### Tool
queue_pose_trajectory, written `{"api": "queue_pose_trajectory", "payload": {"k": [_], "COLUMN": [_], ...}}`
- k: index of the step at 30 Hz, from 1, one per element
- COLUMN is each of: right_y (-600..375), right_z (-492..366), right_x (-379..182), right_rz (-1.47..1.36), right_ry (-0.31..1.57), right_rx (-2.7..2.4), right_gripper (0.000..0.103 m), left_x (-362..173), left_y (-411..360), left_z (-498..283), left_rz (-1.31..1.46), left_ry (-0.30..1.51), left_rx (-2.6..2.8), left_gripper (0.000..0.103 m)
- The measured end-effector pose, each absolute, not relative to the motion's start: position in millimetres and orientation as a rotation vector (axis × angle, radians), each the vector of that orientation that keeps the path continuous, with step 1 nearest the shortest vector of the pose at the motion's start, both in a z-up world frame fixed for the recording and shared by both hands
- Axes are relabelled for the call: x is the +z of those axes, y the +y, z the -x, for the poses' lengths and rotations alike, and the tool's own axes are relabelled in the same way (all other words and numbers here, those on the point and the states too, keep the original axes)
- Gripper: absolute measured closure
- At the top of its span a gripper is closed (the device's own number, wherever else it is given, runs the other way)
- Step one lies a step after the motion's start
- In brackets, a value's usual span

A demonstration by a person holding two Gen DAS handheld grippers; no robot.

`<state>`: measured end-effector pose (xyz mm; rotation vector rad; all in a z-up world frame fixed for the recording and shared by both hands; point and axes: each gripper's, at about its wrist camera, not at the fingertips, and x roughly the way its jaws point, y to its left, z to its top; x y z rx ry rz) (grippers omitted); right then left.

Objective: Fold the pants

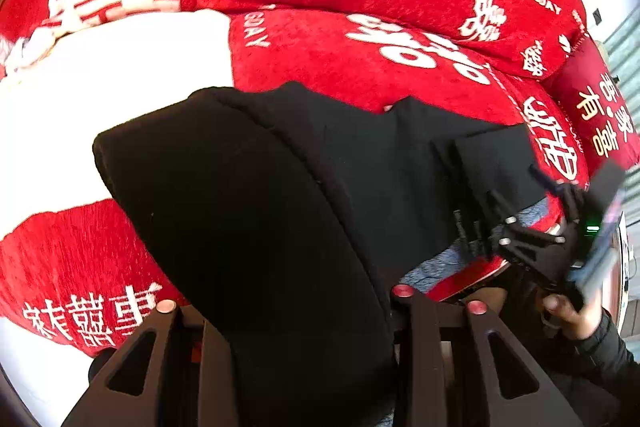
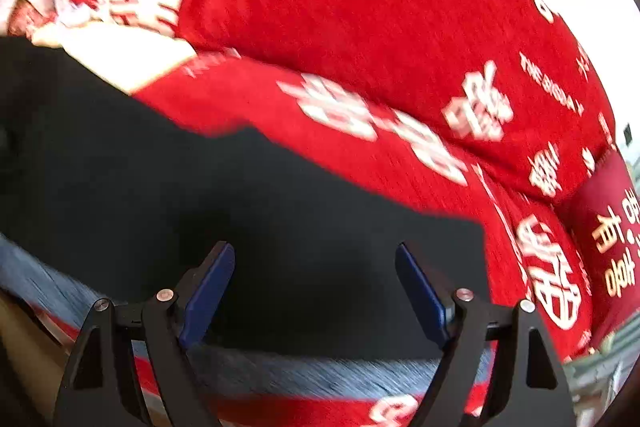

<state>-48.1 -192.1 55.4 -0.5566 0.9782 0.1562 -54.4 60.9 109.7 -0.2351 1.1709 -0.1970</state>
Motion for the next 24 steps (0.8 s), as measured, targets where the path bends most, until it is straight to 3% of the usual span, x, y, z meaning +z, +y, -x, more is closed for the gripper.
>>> {"api": "queue_pose_trajectory", "payload": {"k": [7,13,24], "right_y": [-191.8,-226.1,-339.5], "right_z": [22.9,9.0,-3.4], "right_x": [34.2,78.8,107.1], "right_rz": [0.477,0.392,0.342], "right_ry": [1.014,0.960,0.960], "right_rx": [0.156,0.151,-0.026], "right_gripper": [0.018,0.017,0.017], "left_x": [140.3,169.0,180.1], "left_y": [22.5,-17.7,-180.4], "left_z": [48.7,33.4,-21.2], "left_rz": [0.177,0.190,-0.018], "left_ry": [1.141,1.131,1.206], "left_rx": [-0.228,-0.292,-0.422], "left_gripper": [0.074,0.074,0.074]}}
